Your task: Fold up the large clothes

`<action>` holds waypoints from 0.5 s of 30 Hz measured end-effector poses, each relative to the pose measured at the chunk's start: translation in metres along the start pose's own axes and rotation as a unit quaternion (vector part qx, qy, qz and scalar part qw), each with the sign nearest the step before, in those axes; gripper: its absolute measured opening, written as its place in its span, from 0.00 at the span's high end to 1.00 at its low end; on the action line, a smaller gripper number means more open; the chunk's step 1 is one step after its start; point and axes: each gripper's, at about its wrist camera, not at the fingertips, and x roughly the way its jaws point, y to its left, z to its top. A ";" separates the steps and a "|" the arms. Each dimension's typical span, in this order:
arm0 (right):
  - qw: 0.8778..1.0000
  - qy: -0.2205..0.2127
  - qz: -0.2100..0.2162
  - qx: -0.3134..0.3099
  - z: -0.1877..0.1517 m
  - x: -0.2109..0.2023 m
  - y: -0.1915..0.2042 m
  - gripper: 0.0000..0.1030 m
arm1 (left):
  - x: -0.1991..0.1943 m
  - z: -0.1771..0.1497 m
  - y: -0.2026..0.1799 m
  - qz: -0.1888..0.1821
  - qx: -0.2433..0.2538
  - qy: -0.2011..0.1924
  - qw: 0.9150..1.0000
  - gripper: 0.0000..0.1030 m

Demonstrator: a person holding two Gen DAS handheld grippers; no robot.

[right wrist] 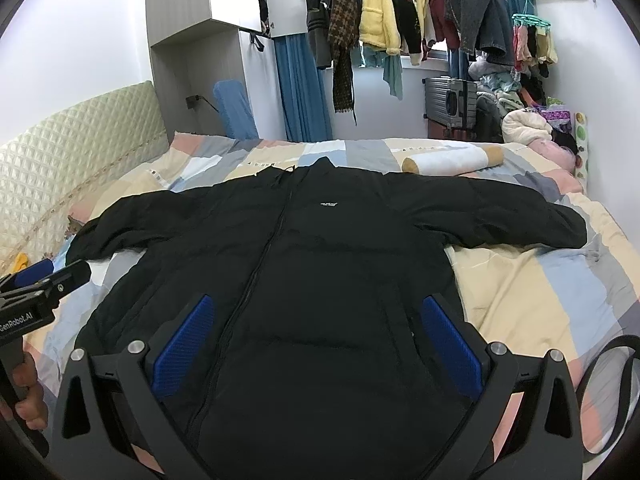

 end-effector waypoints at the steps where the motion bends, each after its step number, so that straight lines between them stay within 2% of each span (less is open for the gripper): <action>1: 1.000 0.000 0.000 -0.001 -0.001 0.000 0.001 0.00 | 0.000 -0.001 0.000 0.001 0.000 0.001 1.000 0.01; 8: 1.000 0.005 -0.003 0.002 -0.003 0.001 0.001 0.00 | 0.005 -0.003 0.005 -0.005 -0.009 0.020 1.000 0.01; 15: 1.000 0.008 -0.001 0.002 -0.003 0.002 0.001 0.00 | 0.007 -0.003 0.006 -0.001 -0.010 0.024 1.000 0.01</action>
